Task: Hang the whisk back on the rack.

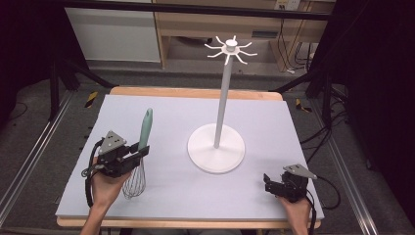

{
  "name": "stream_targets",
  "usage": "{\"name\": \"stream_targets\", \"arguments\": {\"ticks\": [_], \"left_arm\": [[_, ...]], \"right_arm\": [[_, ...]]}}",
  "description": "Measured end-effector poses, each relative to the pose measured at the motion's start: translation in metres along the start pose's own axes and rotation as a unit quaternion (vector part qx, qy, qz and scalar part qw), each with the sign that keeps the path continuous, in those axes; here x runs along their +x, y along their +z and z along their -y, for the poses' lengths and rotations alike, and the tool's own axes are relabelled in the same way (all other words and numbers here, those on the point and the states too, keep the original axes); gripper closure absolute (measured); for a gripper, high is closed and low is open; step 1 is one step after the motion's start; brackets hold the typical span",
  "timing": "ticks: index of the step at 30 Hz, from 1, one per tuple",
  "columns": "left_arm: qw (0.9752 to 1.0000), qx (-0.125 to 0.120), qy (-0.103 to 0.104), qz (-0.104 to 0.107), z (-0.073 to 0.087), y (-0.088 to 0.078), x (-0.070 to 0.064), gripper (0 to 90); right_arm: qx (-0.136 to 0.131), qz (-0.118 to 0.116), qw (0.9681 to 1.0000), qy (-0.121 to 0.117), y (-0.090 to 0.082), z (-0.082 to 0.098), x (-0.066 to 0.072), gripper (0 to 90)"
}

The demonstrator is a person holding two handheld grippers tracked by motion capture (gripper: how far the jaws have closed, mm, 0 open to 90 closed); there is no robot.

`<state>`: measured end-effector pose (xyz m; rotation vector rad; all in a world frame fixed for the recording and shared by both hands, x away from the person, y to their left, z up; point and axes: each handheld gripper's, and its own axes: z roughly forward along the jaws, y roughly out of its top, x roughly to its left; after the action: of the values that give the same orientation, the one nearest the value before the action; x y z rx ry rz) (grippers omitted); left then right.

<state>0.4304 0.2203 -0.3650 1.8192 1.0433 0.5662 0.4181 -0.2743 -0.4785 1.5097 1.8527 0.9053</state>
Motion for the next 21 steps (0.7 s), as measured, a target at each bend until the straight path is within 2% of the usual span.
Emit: {"name": "stream_targets", "arguments": {"ticks": [11,15,18,21], "left_arm": [[0.9982,-0.058,0.013,0.002,-0.003,-0.006,-0.009,68.5],[0.9975,-0.068,0.009,0.016,-0.008,-0.007,-0.011,68.5],[0.9959,-0.084,0.020,0.027,-0.014,-0.008,-0.016,68.5],[0.9954,-0.087,0.023,0.032,-0.017,-0.008,-0.018,68.5]], "right_arm": [[0.000,0.000,1.0000,0.000,0.000,0.000,0.000,7.7],[-0.002,0.002,1.0000,0.001,0.000,-0.001,0.000,7.7],[-0.004,0.001,1.0000,0.002,0.000,-0.001,0.001,7.7],[-0.003,0.001,1.0000,0.003,0.000,-0.001,0.001,7.7]]}}
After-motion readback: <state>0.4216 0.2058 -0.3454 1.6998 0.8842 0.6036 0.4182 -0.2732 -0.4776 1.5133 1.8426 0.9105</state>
